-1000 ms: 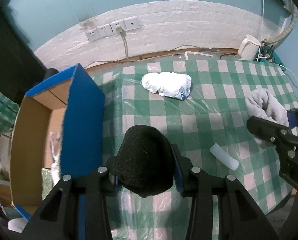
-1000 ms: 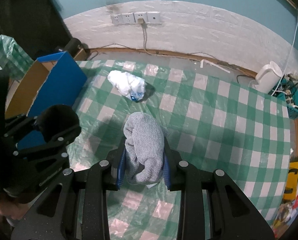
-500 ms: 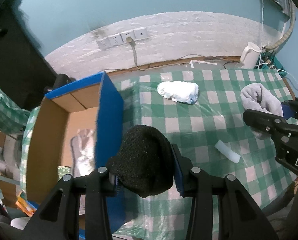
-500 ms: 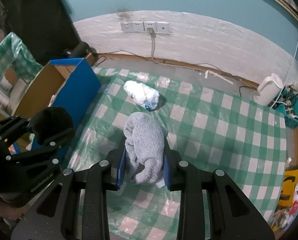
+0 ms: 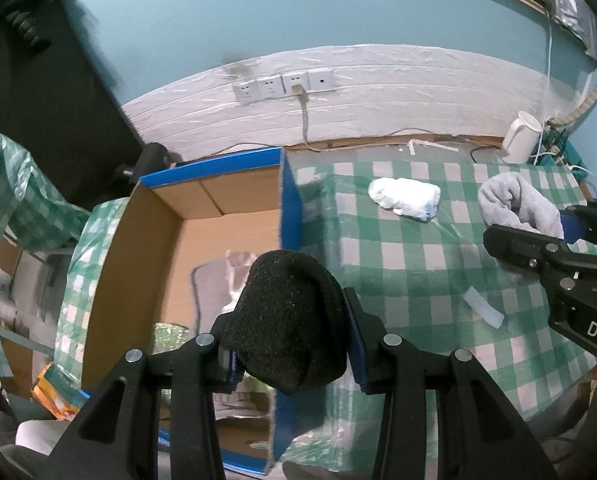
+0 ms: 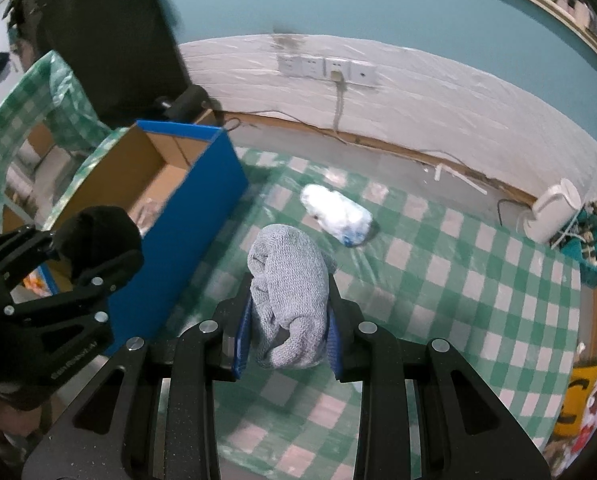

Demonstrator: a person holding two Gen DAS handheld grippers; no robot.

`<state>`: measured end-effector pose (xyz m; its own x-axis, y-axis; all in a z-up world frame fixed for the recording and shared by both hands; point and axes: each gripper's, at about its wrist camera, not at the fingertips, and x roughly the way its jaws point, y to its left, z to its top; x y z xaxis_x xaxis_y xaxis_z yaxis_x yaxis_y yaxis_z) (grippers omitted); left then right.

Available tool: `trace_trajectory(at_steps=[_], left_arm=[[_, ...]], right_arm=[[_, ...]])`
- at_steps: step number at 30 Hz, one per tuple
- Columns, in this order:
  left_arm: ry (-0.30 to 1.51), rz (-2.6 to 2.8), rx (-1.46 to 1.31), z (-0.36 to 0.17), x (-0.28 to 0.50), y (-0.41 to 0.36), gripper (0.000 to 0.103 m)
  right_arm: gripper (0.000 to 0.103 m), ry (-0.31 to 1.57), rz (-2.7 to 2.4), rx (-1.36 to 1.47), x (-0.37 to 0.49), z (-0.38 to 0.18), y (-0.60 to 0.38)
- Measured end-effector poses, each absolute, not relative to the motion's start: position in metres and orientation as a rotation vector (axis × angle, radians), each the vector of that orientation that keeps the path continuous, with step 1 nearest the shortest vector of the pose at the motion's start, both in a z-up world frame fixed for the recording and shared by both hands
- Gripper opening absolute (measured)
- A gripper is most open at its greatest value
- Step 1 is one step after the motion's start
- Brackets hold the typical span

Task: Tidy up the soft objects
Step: 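Carry the grey sock and black sponge over the box with both tools, then open both tools to drop the black sponge and grey sock into the box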

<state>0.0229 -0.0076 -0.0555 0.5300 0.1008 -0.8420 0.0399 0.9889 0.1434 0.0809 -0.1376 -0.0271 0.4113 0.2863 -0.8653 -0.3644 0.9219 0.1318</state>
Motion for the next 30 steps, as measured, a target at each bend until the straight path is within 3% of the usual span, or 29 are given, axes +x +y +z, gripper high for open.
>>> trace_trajectory(at_steps=[30], left_arm=[[1.076,0.217,0.021,-0.081,0.012,0.111,0.042]], right_arm=[[0.030,1.063,0.615,-0.205,0.091,-0.021,0.007]])
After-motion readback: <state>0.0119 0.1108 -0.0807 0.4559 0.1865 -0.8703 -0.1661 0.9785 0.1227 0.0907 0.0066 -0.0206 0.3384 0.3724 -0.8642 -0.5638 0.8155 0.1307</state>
